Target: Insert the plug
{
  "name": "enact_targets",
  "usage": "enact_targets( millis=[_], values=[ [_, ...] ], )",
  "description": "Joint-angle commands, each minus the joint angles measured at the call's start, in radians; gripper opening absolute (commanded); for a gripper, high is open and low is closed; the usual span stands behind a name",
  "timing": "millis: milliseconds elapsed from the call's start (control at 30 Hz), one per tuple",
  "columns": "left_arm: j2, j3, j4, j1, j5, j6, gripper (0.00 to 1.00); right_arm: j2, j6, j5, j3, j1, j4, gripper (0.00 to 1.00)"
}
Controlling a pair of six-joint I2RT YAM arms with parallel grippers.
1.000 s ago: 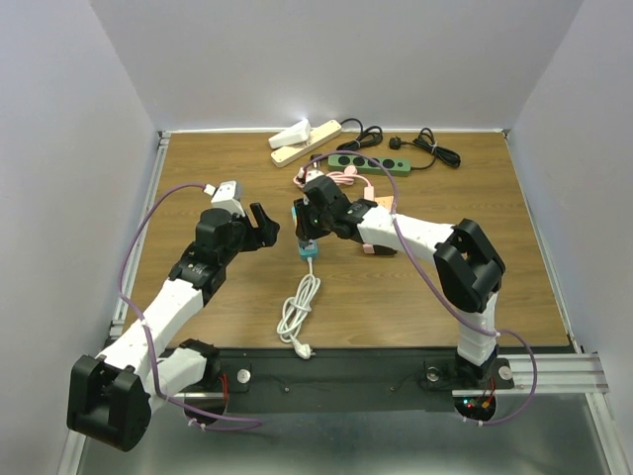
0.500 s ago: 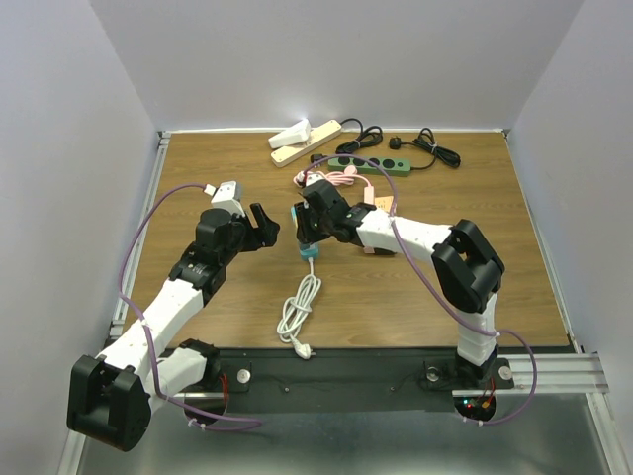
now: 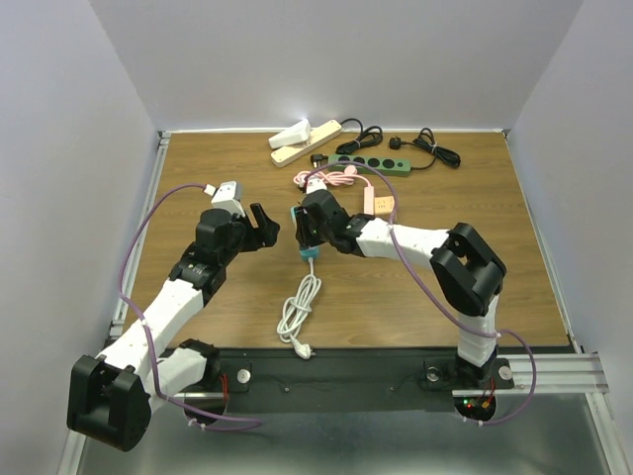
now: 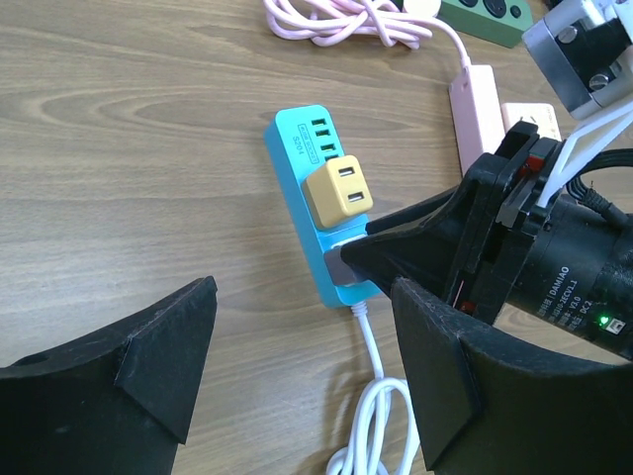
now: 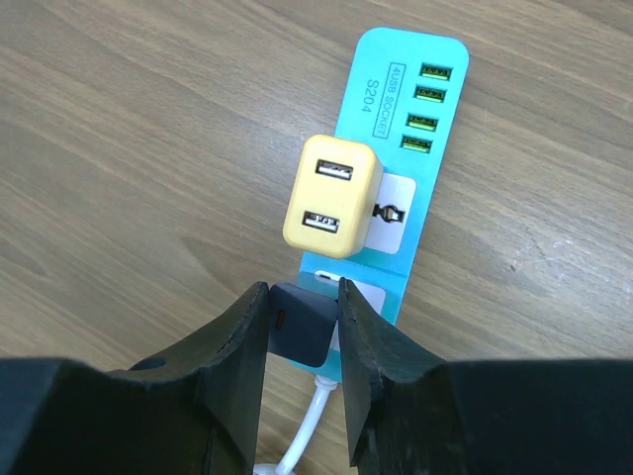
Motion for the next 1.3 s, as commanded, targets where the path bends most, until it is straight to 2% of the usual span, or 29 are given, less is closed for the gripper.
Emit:
enact_targets(
  millis=[0,200,400,433,500,533,567,700,733,833,1033,1100,1133,1233,1267],
  values=[
    [-0.026,-0.016,0.039,0.008,0.007,0.006,0.82,0.002,0.004,0.025,-0.094,0.016,-0.092,0.00],
    [-0.020,-0.014,0.046,0.008,0.010,0.006,0.82,-0.012,0.034,0.022,-0.172,0.017,-0.089,0.00],
    [-0.006,0.007,0.015,0.008,-0.007,0.003,0.82,-0.016,0.017,0.016,-0.082,0.017,-0.094,0.00],
    [-0.004,0.010,0.010,0.008,-0.006,0.003,0.82,-0.013,0.011,0.014,-0.064,0.017,-0.095,0.03],
    [-0.001,0.015,0.006,0.008,-0.004,0.004,0.82,-0.010,0.001,0.016,-0.010,0.017,-0.101,0.16],
    [-0.004,0.016,0.004,0.008,-0.004,0.003,0.82,-0.010,-0.003,0.023,0.019,0.017,-0.107,0.30],
    [-0.004,0.016,0.004,0.008,-0.006,0.003,0.82,-0.009,-0.005,0.031,0.030,0.016,-0.112,0.37],
    [-0.010,0.016,0.004,0.008,-0.007,0.006,0.83,-0.027,-0.022,0.057,0.087,0.014,-0.132,0.57],
    [-0.009,0.015,0.004,0.008,-0.010,0.004,0.82,-0.042,-0.023,0.062,0.097,0.012,-0.138,0.65],
    [-0.010,0.016,0.004,0.008,-0.013,0.006,0.83,-0.082,-0.031,0.080,0.130,0.014,-0.141,0.75],
    [-0.020,0.033,-0.008,0.008,-0.019,0.013,0.83,-0.168,-0.043,0.112,0.082,-0.015,-0.152,0.85],
    [-0.032,0.045,-0.014,0.008,-0.022,0.020,0.84,-0.212,-0.032,0.105,0.024,-0.085,-0.150,0.91],
    [-0.036,0.049,-0.019,0.008,-0.024,0.020,0.85,-0.232,-0.028,0.103,0.024,-0.086,-0.150,0.92],
    [-0.052,0.062,-0.034,0.008,-0.048,0.029,0.85,-0.317,-0.018,0.062,-0.060,-0.182,-0.140,0.95],
    [-0.056,0.064,-0.036,0.008,-0.050,0.029,0.86,-0.340,-0.017,0.060,-0.085,-0.228,-0.137,0.98]
  ],
)
